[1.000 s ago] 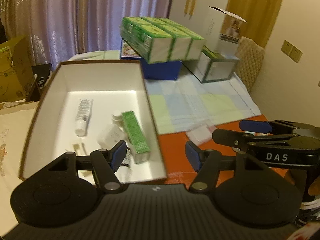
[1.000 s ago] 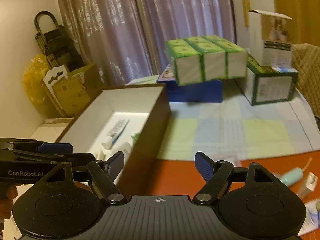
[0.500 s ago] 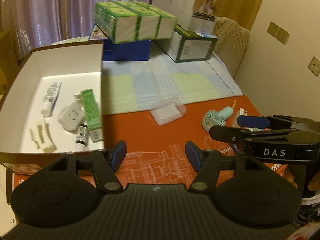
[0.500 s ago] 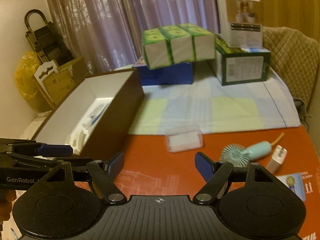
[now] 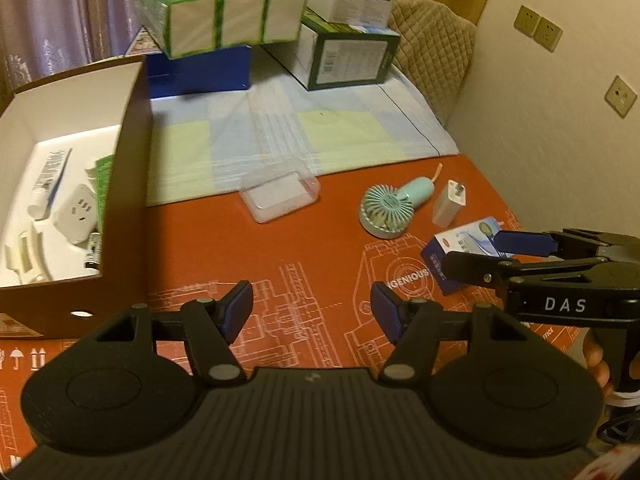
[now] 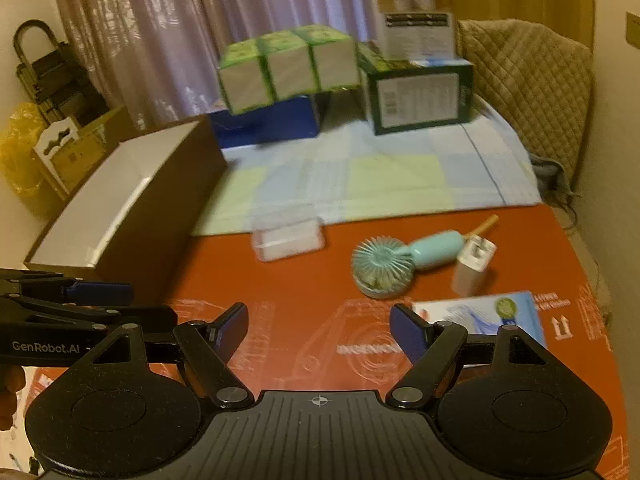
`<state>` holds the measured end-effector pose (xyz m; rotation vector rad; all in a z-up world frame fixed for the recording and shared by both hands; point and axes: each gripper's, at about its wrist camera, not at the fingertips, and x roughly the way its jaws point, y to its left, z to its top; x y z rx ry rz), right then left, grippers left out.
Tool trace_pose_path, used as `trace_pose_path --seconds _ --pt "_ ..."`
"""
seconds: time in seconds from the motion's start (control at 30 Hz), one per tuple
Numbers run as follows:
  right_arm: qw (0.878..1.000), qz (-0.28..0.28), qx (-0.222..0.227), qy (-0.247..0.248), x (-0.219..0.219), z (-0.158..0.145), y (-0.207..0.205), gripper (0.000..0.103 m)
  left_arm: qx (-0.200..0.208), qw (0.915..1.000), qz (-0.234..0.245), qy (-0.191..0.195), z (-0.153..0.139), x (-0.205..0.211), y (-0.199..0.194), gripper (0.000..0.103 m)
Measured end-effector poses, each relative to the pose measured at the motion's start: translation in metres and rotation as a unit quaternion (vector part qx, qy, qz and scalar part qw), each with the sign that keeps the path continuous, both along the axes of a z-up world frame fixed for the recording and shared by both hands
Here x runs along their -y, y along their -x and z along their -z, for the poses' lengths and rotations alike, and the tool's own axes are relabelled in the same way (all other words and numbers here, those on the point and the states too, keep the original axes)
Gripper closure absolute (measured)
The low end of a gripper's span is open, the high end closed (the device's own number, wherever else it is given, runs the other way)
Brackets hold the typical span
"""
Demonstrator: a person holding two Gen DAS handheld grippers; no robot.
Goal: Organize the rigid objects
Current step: 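Grasp the blue-and-white medicine box with the right tool and lift it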
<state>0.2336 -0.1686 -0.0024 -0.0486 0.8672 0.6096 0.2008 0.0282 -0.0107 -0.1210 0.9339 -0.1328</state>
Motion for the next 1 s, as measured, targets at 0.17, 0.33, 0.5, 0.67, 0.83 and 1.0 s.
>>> trace_pose_path --seconds 0.17,0.33,0.5,0.67,0.83,1.0 --pt "1.0 0.018 -0.006 0.011 0.023 0.009 -0.005 0.028 -0.008 0.9999 0.006 -0.005 0.01 0.013 -0.008 0.042" --pt "0.999 0.046 -0.012 0.016 0.046 0.019 -0.016 0.028 -0.013 0.9998 0.009 -0.012 0.017 0.021 -0.014 0.042" --pt "0.997 0.072 -0.007 0.018 0.068 0.025 -0.032 0.028 -0.015 0.9997 0.006 -0.02 0.026 0.025 -0.023 0.042" --pt "0.996 0.082 0.001 0.023 0.084 0.032 -0.051 0.031 -0.018 0.9995 -0.004 -0.026 0.035 0.026 -0.034 0.042" --pt "0.997 0.071 0.001 0.026 0.094 0.043 -0.074 0.06 -0.023 0.9991 -0.018 -0.031 0.042 0.024 -0.042 0.042" --pt "0.997 0.067 0.0 0.029 0.101 0.053 -0.098 0.072 -0.029 0.9985 -0.029 -0.037 0.046 0.019 -0.047 0.042"
